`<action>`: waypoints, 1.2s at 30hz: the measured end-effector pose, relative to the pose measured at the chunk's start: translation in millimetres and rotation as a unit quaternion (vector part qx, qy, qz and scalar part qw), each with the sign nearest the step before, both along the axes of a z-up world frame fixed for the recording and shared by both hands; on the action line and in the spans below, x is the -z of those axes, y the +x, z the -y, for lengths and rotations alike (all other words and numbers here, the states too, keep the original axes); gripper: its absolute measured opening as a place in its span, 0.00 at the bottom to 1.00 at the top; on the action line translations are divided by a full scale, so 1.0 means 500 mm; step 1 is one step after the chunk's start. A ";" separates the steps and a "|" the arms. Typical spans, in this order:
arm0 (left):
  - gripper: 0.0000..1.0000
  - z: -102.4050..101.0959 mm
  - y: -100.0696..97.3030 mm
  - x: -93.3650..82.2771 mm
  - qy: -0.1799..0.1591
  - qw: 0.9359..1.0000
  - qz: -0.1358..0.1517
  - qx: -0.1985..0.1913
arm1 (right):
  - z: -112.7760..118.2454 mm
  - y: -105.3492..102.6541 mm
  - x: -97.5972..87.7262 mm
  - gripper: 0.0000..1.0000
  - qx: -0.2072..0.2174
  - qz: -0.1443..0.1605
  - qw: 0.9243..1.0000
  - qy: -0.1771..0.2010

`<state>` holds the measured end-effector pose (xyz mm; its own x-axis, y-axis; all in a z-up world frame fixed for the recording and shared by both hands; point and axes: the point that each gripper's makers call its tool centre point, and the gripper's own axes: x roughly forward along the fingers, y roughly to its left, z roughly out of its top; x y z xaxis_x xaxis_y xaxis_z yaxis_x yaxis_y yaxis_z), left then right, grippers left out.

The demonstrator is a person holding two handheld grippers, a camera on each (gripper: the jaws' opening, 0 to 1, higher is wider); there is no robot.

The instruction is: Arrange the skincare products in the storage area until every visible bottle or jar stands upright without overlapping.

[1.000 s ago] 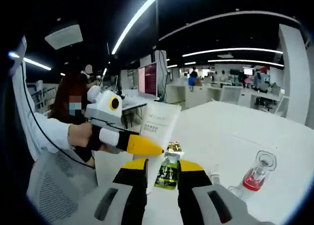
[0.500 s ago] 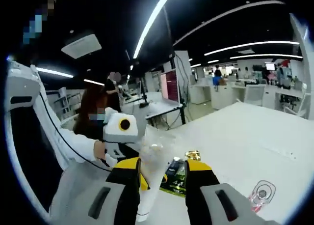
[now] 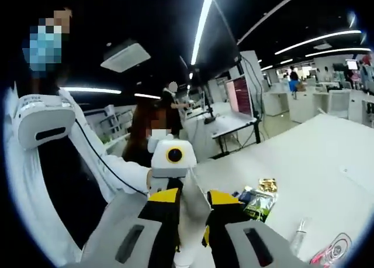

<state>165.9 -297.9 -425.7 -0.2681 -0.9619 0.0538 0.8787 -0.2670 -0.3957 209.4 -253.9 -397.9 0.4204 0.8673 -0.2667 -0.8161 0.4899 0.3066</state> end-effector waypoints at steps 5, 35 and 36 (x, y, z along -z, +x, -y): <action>0.09 -0.001 -0.014 -0.001 -0.005 1.000 0.012 0.015 | -0.004 -0.016 -0.002 0.05 -0.022 -0.005 1.000 0.000; 0.18 0.027 0.036 0.003 0.007 0.995 0.095 0.005 | 0.010 0.009 -0.019 0.00 -0.015 0.063 0.996 -0.060; 0.18 0.028 0.043 0.000 0.009 0.995 0.103 0.005 | 0.011 0.012 -0.022 0.00 -0.016 0.067 0.996 -0.061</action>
